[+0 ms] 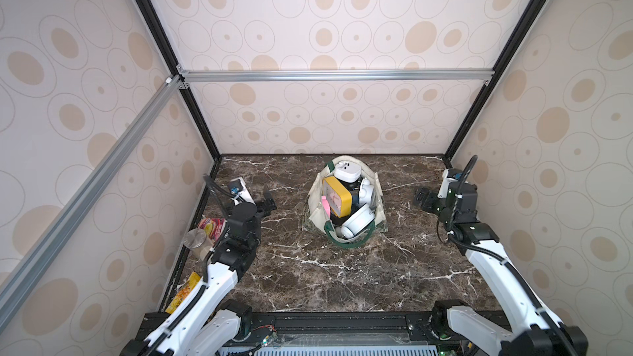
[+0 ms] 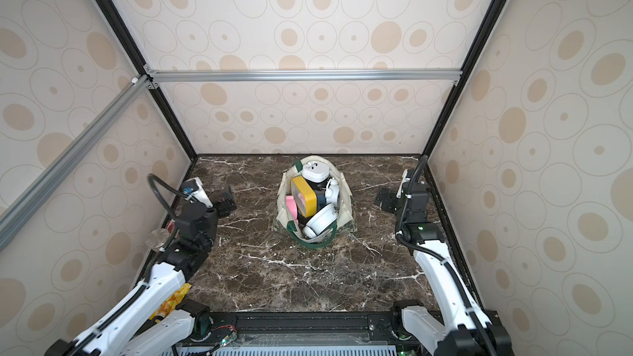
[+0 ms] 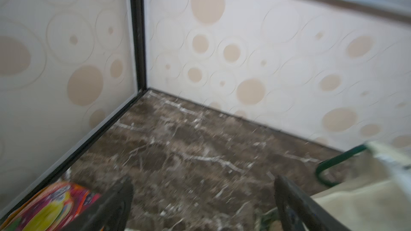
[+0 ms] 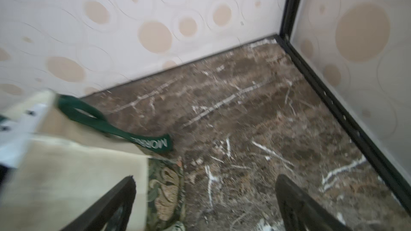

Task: Put the alarm clock into the canvas bag
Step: Reset both arms

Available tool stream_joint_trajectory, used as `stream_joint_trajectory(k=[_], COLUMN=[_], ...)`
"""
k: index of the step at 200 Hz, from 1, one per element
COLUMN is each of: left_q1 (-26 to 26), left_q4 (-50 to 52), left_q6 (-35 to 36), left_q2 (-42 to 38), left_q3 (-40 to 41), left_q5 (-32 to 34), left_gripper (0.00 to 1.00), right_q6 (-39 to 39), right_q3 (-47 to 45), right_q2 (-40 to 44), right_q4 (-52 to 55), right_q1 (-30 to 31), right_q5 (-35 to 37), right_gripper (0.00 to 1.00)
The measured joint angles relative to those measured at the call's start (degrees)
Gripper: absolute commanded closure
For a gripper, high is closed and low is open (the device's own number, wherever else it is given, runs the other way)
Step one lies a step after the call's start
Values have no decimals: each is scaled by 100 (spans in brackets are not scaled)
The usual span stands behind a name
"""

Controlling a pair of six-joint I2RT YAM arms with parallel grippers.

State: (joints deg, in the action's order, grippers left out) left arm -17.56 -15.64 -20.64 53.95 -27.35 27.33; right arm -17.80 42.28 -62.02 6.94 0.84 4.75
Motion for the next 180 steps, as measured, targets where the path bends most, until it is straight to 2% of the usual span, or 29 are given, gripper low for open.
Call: stream_joint_trajectory(k=[20, 51, 89, 109, 129, 150, 180], left_q1=[101, 219, 400, 551, 874, 1021, 1119], left_q4=[-507, -1976, -3971, -4990, -6301, -6581, -6559], left_q6=[308, 960, 1650, 1958, 2039, 2041, 2015], left_q2=[566, 1392, 2365, 2839, 3661, 3788, 3759], left_q3=[627, 846, 1390, 1805, 2175, 2245, 1703], left_q5=[234, 295, 212, -22, -313, -463, -673], left_gripper=[2, 2, 2, 2, 2, 2, 2], right_q6=[66, 415, 870, 1010, 1167, 1327, 1576], right_q3=[-520, -1193, -1305, -1314, -1434, -1646, -1746], right_q2=[-503, -868, -1451, -1801, -2190, -2264, -2612], right_q4=[-566, -2033, -3027, -3467, -3923, -4194, -4826], right_q1=[-216, -243, -245, -271, -278, -240, 48], right_q5=[0, 31, 37, -33, -188, -341, -317], right_gripper=[0, 0, 0, 0, 0, 0, 0])
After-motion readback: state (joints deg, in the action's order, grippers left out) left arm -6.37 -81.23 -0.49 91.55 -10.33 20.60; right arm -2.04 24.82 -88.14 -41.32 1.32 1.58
